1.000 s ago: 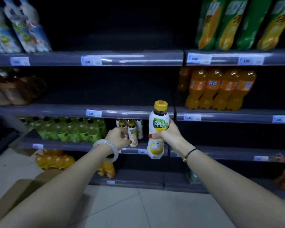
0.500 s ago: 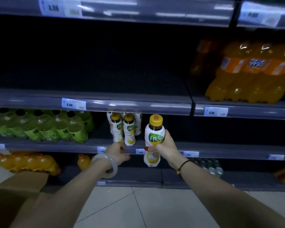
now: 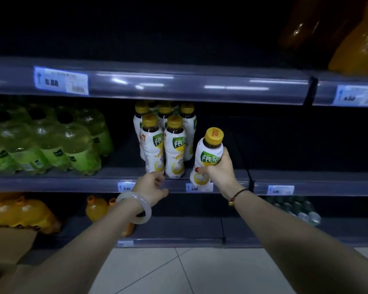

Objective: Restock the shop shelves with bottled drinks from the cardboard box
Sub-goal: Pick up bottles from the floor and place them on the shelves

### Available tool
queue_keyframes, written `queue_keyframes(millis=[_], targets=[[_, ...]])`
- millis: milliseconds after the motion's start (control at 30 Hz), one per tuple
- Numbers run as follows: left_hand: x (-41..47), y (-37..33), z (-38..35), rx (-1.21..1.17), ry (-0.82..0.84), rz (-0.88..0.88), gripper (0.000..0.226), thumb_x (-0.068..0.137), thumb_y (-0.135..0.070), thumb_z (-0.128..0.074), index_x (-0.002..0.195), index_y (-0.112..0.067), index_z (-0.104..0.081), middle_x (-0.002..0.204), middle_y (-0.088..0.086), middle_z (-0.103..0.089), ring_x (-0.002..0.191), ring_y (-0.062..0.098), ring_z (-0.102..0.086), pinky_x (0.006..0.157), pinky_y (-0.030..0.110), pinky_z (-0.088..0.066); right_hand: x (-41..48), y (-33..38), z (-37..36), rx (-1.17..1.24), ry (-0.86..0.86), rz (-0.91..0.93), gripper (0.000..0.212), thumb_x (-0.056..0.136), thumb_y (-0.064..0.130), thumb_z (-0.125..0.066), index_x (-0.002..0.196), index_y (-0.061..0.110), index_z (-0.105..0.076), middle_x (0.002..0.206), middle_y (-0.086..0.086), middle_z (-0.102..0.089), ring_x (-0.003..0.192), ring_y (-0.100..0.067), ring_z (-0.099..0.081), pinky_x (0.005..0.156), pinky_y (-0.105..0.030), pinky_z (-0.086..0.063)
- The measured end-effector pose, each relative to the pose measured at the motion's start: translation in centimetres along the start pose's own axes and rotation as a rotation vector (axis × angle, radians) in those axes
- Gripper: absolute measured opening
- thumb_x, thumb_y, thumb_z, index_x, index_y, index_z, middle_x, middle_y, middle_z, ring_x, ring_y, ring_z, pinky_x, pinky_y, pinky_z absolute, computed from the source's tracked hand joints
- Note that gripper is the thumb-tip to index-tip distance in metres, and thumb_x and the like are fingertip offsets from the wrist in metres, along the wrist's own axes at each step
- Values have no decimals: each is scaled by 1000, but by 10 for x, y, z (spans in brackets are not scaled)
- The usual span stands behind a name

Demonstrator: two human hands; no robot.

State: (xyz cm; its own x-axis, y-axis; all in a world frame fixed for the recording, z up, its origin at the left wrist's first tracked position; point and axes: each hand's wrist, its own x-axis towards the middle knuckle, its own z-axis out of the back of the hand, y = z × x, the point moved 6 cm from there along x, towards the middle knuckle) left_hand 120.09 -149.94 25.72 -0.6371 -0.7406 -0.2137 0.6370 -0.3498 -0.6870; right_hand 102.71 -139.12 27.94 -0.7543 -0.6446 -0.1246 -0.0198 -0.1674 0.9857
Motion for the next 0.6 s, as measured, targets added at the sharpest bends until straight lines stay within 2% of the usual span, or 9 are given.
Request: queue_keyframes(millis=[100,233,433,600], targets=[[16,16,-4,-9,-31,-7,33,77,-11,-71,109,-8,-62,97,4,-59,89,19,-58,82,27,-46,22,-6,-6,24,-29,39,67,63,-10,-78,117,14,-47,111,-8,-63,102,-23,-62,88,-41,-53],[31,22,-3,-31,-57,-19,35,77,-9,-70,111,-6,-63,98,5,-60,100,24,-61,91,32,-50,46,-3,-16,-8,-24,72,70,60,-9,-79,120,10,-48,108,-9,-65,101,-23,-64,86,-41,-55],[43,22,-4,-55,-66,-31,35,79,-8,-68,113,-7,-60,100,5,-59,89,17,-57,78,24,-44,56,-13,-26,-20,21,47,67,65,-8,-77,122,11,-48,106,-7,-66,96,-20,-64,80,-33,-52],[46,24,-7,-46,-52,-25,36,80,-11,-69,114,-7,-60,98,3,-57,88,17,-57,78,24,-45,58,-24,-23,-66,49,49,66,73,3,-78,128,13,-43,105,-1,-64,93,-14,-62,79,-29,-50]])
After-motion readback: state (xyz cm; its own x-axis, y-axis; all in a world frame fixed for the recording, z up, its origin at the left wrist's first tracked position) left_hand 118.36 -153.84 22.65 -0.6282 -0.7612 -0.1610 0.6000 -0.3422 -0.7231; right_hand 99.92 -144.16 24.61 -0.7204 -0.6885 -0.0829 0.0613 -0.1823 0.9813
